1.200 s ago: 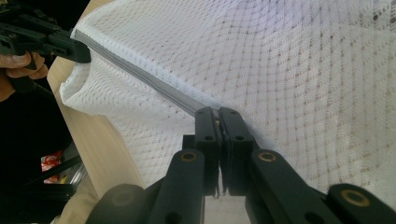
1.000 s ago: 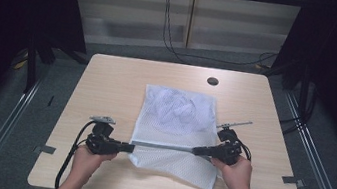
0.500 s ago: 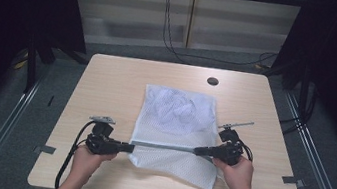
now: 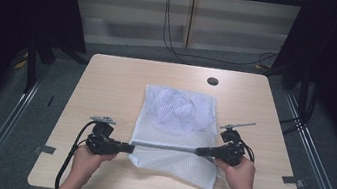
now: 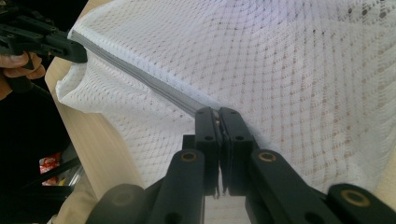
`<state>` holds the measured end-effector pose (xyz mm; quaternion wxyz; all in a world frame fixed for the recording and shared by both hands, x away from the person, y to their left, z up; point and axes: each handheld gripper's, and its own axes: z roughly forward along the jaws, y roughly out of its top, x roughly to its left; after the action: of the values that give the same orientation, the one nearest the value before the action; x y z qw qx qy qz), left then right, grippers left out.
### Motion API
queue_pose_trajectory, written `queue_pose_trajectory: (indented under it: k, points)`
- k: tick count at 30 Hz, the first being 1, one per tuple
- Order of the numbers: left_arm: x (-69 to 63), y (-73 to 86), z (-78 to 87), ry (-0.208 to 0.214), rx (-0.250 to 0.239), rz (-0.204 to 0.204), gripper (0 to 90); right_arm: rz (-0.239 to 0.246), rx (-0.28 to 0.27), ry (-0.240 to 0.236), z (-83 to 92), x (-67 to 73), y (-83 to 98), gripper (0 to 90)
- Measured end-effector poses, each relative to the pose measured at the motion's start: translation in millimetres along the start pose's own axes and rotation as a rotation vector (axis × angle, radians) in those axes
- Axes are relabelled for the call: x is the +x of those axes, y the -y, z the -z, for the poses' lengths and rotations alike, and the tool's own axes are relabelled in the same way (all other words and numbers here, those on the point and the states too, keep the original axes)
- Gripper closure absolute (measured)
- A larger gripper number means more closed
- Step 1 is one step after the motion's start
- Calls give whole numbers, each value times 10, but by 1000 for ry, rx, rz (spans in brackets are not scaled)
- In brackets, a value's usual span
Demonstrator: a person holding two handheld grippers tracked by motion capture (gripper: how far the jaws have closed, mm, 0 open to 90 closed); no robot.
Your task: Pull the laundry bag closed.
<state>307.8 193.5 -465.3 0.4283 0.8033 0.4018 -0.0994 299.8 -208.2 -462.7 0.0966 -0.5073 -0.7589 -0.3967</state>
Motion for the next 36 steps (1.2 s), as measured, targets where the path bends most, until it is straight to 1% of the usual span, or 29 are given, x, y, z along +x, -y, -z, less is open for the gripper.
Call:
queue_pose_trajectory:
  k: [4, 7, 9, 10, 14, 15, 16, 18, 19, 20, 25, 26, 27, 29, 30, 34, 36]
  points:
    - [-1, 0, -1, 5, 3, 2, 882, 1, -1, 0, 1, -1, 3, 870]
    - [-3, 1, -4, 0, 0, 4, 882, -1, 0, -3, 1, -2, 6, 870]
    - [10, 0, 3, 2, 6, 0, 882, 3, 5, 10, 7, -2, 7, 870]
    - [2, 1, 1, 4, 4, 3, 882, -3, 3, 1, 10, -9, 10, 870]
    - [1, 3, -8, -7, 8, 0, 882, -3, -1, 0, 18, -18, 18, 871]
    - [2, 2, -4, -10, 6, 3, 882, 0, 3, 12, 24, -21, 19, 871]
    - [5, 4, 3, -5, 9, 7, 882, -3, 5, 13, 29, -26, 20, 870]
    - [9, 2, 10, -8, 7, -2, 882, -9, -2, 13, 44, -49, 28, 871]
    - [2, 4, 2, -2, 7, 3, 882, -11, -1, 10, 52, -56, 32, 871]
    - [0, 5, -6, -5, 6, 2, 882, -13, -4, 9, 58, -58, 34, 870]
    - [1, 3, -12, 0, 8, 2, 882, -8, -5, 10, 80, -65, 41, 871]
    - [3, 4, -8, -6, 11, 1, 882, -7, -5, 10, 80, -64, 40, 870]
    - [3, 5, -5, -2, 8, 9, 882, -5, -4, 19, 82, -65, 40, 871]
    - [-4, 5, -9, -4, 3, 6, 882, -11, -7, 7, 85, -75, 45, 870]
    - [0, 4, -9, -6, 10, 0, 882, -9, -10, 8, 85, -77, 46, 871]
    - [1, 3, -10, 0, 10, 4, 882, -8, -9, 9, 88, -78, 47, 870]
    - [3, 5, -5, -10, 9, 3, 882, -6, -7, 17, 89, -79, 46, 871]
